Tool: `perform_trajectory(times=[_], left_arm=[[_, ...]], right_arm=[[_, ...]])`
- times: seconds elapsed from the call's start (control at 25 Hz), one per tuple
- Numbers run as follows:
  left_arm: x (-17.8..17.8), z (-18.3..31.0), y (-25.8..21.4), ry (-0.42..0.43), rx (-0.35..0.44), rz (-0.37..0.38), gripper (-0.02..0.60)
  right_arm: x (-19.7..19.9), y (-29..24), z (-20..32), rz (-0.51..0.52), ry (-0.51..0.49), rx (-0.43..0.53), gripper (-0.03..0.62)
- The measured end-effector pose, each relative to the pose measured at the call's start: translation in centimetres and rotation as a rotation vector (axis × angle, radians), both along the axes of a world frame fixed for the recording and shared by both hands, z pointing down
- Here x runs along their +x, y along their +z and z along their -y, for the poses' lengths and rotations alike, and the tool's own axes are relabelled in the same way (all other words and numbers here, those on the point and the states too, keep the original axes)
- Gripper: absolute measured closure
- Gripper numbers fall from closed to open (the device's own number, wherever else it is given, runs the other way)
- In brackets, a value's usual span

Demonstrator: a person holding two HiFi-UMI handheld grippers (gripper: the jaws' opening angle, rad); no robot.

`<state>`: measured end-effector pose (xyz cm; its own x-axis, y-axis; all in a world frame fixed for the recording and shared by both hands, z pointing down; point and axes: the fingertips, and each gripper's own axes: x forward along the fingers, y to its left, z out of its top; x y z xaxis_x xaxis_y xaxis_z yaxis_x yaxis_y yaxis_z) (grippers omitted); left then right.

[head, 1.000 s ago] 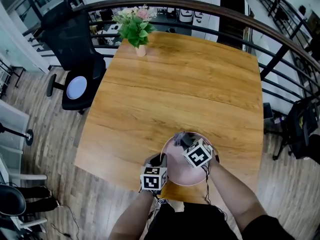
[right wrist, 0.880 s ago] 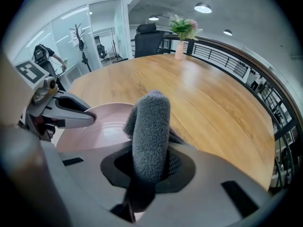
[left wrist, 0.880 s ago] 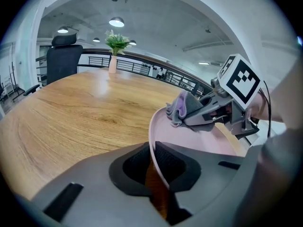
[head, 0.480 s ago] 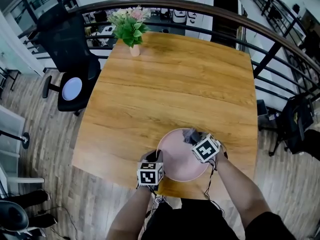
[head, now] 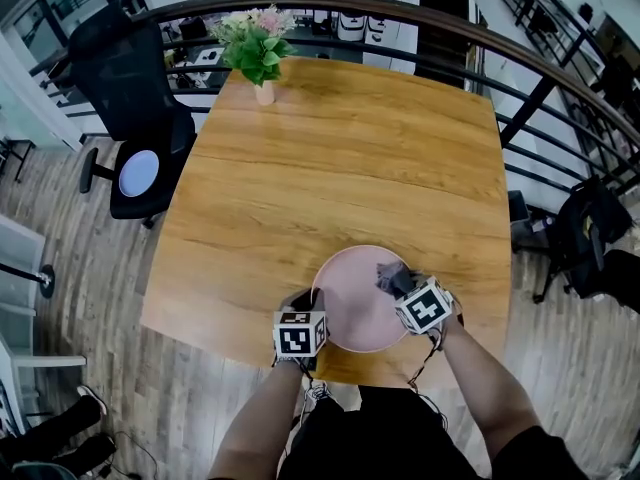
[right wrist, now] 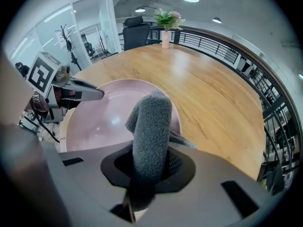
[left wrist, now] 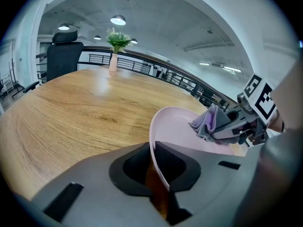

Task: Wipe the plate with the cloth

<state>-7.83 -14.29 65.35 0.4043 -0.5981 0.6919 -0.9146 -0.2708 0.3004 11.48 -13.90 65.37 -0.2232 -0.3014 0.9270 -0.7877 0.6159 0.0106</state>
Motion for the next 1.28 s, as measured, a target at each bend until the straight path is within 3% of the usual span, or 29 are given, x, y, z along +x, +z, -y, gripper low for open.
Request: perform_trajectory(times=[0.24, 0.68, 1.28], left_arm=[[0.0, 0.1, -0.1, -0.003, -0.009, -0.012, 0.534], [-0.2, 0.1, -0.3, -0.007, -0.014, -0.02, 0.535], [-0.3, 0.0, -0.3, -0.014, -0.02, -0.032, 0.538]], right_arm=[[-0.3, 0.1, -2.6, 0.01, 0.025, -0.014, 0.52], [-4.1, 0.5, -7.9, 0.069, -0.019, -0.048, 0.521], [-12.5, 0.3, -12.4, 0.13, -0.192, -0.119, 0.52]])
